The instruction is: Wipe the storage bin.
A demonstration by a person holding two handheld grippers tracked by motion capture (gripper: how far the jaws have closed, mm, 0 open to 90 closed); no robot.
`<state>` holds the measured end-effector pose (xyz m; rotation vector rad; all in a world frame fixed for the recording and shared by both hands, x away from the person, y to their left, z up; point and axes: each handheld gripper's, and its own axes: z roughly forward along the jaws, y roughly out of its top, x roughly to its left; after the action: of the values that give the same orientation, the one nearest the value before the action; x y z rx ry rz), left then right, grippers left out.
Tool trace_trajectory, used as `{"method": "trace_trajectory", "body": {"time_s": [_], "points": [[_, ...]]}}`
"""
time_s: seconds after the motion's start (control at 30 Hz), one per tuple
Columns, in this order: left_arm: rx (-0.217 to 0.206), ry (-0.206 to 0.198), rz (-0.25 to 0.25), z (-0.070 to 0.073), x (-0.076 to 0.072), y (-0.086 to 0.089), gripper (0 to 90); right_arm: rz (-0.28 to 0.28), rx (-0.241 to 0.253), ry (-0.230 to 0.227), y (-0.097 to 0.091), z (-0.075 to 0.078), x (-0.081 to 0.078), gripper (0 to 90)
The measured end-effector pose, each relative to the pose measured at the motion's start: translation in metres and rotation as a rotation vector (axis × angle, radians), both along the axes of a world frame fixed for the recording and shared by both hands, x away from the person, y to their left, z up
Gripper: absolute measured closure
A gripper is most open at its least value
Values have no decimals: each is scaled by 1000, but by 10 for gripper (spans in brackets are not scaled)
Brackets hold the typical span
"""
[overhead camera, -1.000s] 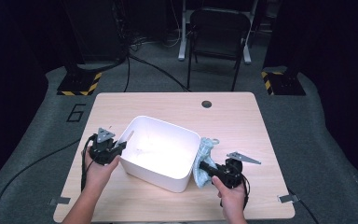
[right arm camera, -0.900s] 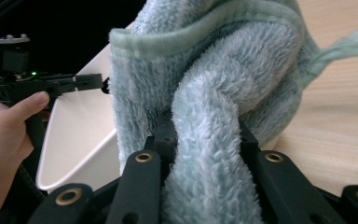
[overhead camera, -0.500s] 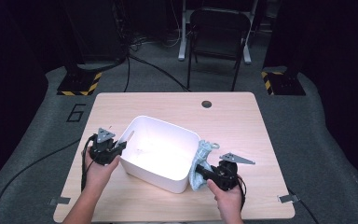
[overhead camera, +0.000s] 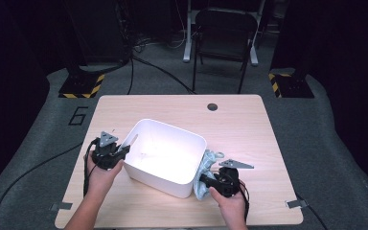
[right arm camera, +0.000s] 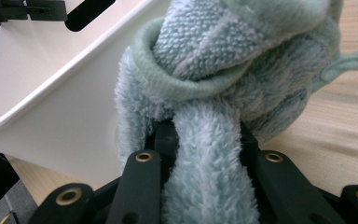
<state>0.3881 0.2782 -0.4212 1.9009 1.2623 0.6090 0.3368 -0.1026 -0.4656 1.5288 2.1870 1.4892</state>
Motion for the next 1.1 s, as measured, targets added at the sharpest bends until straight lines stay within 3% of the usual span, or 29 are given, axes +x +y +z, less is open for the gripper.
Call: {"method": "trace_trajectory", "body": {"time_s": [0.17,0.53,0.8,0.87,0.9,0.93,1.0,1.07,1.1], "points": [[1,1,1,0,0,0,764,-10,-45,-19,1,1,0,714],[0,0,4,0,0,-1,764,-29,-41,0,2,-3,0,715],[-1,-1,5,0,0,-1,764,-41,-65,-5,3,-6,0,717],[-1,-1,5,0,0,-1,764,-45,-106,15,5,-11,1,718],[-1,-2,5,0,0,-1,764,-37,-140,52,9,-19,3,719],[1,-2,8,0,0,0,764,-42,-138,61,10,-26,3,721],[2,-1,6,0,0,1,764,-50,-99,76,9,-33,4,720],[3,-1,9,0,0,1,761,-49,-37,121,6,-38,8,718],[3,-1,10,0,0,1,761,-46,-38,133,5,-41,10,718]]}}
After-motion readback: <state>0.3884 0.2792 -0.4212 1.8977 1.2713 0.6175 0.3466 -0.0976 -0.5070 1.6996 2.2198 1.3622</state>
